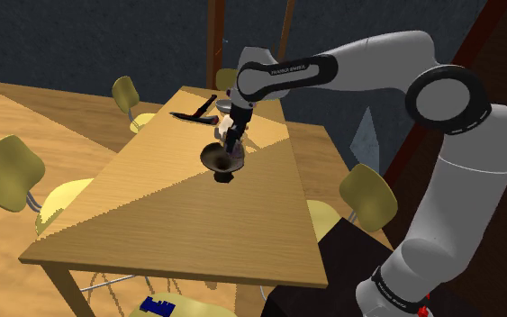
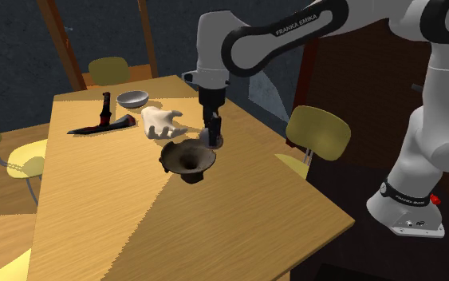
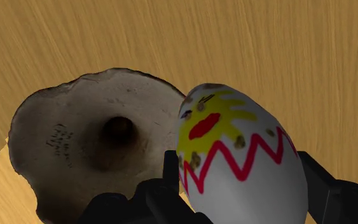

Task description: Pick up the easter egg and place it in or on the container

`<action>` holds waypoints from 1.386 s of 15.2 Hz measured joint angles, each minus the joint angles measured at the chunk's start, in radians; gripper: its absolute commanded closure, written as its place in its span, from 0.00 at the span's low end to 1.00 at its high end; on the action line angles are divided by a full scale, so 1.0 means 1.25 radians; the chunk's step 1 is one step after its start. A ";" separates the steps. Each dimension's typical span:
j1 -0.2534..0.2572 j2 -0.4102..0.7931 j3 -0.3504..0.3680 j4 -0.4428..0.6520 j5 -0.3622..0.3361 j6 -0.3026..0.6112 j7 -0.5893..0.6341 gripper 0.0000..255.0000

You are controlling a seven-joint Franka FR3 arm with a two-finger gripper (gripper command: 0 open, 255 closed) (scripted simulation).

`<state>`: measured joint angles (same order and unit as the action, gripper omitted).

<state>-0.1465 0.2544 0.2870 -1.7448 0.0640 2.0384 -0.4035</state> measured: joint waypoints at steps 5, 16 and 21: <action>0.004 0.154 -0.018 0.222 -0.036 -0.074 -0.012 1.00; 0.016 0.365 -0.041 0.503 -0.069 -0.150 -0.037 1.00; 0.013 0.368 -0.042 0.454 -0.069 -0.098 -0.039 1.00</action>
<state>-0.1298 0.7144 0.2345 -1.1771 -0.0226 1.9162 -0.4526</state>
